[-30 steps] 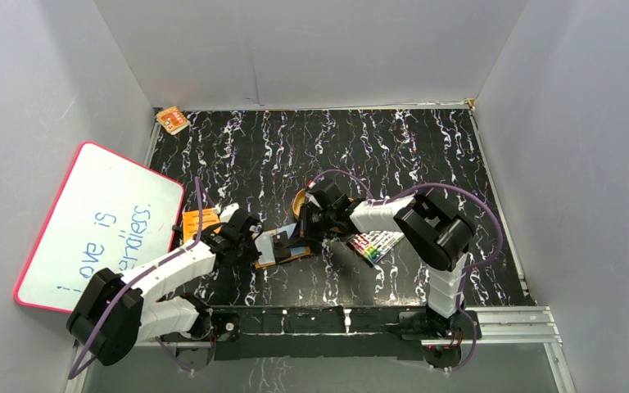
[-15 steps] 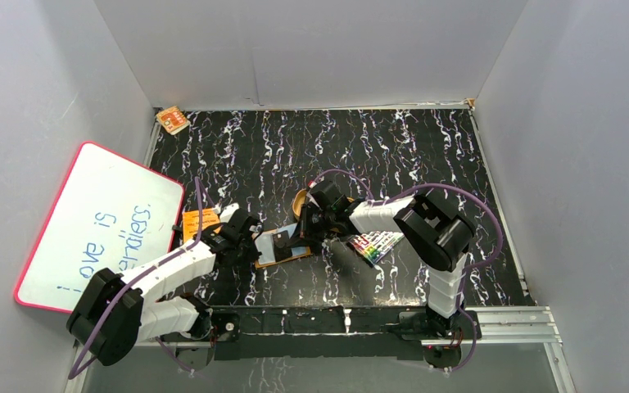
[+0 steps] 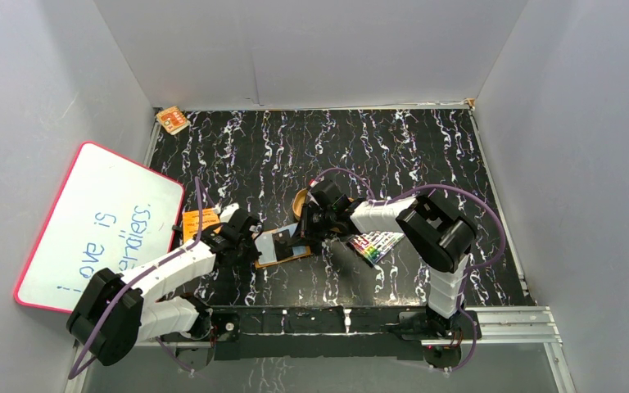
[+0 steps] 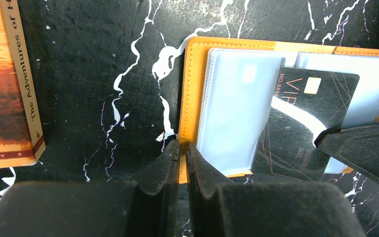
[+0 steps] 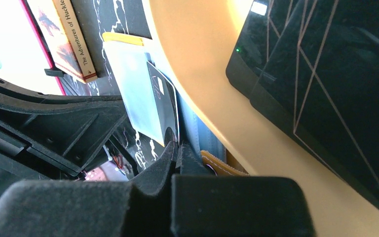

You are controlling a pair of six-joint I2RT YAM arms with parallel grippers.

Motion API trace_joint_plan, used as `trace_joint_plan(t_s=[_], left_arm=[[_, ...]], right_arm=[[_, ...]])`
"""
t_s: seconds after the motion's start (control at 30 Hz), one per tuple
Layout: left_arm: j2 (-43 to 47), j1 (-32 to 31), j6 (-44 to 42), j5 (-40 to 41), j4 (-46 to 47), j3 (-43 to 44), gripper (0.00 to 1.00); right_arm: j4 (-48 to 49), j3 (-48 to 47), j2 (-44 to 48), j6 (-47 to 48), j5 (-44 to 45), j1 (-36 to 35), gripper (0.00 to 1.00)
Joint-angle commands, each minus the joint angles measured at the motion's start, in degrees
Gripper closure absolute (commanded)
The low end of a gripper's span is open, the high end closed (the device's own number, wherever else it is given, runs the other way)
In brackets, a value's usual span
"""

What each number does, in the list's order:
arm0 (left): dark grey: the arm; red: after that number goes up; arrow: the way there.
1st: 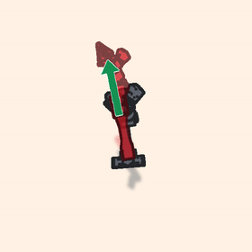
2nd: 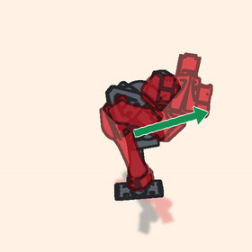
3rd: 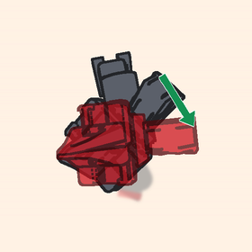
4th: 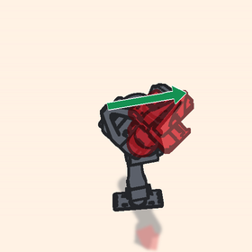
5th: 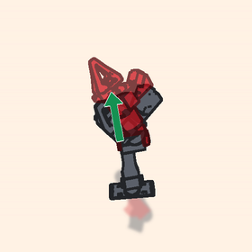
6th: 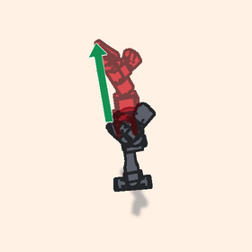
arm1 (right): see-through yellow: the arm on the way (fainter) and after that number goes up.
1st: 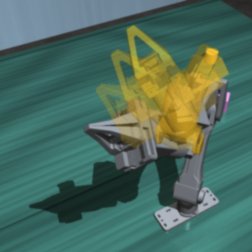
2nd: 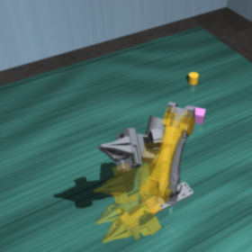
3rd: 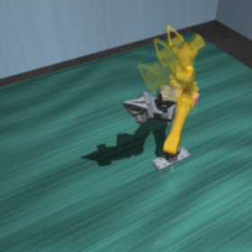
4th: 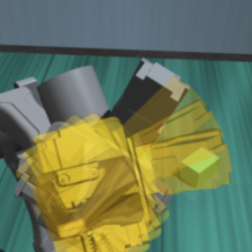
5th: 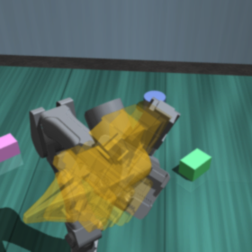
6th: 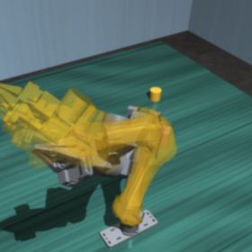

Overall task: Put the credit cards into the card holder
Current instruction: Insert the credit card into the card holder.

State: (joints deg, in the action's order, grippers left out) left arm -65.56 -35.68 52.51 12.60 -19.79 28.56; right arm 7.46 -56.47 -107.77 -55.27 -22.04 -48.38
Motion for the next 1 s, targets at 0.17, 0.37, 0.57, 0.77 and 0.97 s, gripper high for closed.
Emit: trace_joint_plan(t_s=[0.17, 0.37, 0.57, 0.77, 0.97], left_arm=[[-2.21, 0.16, 0.34, -2.48, -0.09, -2.45, 0.94], [-2.54, 0.12, 0.37, -2.84, 0.37, -2.46, 0.94], [-2.73, 0.13, 0.35, -3.02, 0.48, -2.41, 0.94], [-2.81, 0.14, 0.29, -2.93, 0.55, -2.32, 0.94], [-2.76, 0.17, 0.28, -2.86, 0.42, -2.45, 0.94]], right_arm=[[-1.58, -1.05, -0.93, 1.36, 2.5, 0.24, 1.0], [-1.58, -2.57, -2.33, 1.31, 1.77, -0.61, 1.0], [-0.96, -2.61, -2.54, 0.8, 1.24, -0.83, 1.0], [-3.69, -2.46, -1.98, 2.45, 4.4, -0.84, 1.0], [-5.41, -1.95, -1.78, 2.44, 6.48, -0.84, 1.0]])
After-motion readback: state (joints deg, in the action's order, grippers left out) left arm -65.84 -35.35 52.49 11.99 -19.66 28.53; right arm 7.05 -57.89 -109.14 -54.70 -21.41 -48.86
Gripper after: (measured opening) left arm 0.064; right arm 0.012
